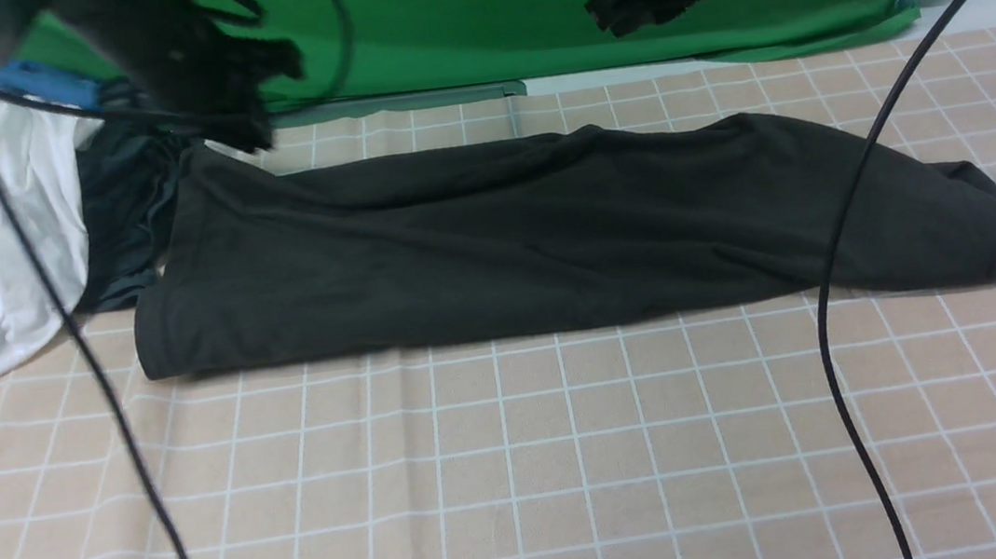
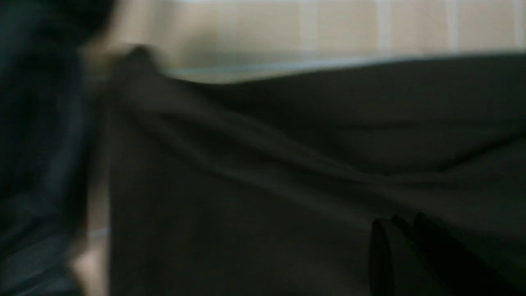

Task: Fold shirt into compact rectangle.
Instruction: 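Pull the folded dark garment lengthwise by its ends to straighten it flat on the table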

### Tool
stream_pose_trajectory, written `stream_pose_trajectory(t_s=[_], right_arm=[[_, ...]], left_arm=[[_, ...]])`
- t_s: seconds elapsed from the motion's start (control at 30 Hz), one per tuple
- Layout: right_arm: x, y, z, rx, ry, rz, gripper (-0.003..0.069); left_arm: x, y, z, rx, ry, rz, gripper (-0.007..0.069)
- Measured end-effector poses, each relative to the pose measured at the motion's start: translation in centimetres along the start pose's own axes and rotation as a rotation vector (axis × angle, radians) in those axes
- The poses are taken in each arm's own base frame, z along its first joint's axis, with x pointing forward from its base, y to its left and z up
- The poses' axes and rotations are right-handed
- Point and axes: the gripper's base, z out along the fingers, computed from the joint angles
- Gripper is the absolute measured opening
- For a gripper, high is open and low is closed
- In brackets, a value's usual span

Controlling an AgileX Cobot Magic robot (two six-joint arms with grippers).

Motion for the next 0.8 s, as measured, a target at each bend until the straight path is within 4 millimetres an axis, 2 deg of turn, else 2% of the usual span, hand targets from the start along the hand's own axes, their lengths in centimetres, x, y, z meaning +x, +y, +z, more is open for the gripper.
stream_pose_trajectory(t_s=[0.13, 0.3, 0.6, 0.73, 0.8], right_arm=[[0.3, 0.1, 0.0, -0.012, 0.034, 0.0, 0.004], [0.4, 0.1, 0.0, -0.014, 0.038, 0.0, 0.004], [0.4, 0.1, 0.0, -0.014, 0.038, 0.0, 0.004], [0.4, 0.1, 0.0, -0.014, 0.038, 0.008, 0.004], [0.4, 0.1, 0.0, -0.014, 0.038, 0.01, 0.004]], left_arm=[[0.5, -2.0, 3.6, 0.016, 0.023, 0.048, 0.0017], [0.9, -2.6, 6.4, 0.043, 0.03, 0.05, 0.0019], [1.2, -2.3, 9.1, 0.041, 0.013, 0.061, 0.0019], [1.0, -2.2, 9.3, 0.032, -0.012, 0.056, 0.0019], [0.3, -2.0, 9.7, 0.021, -0.088, 0.056, 0.0019]])
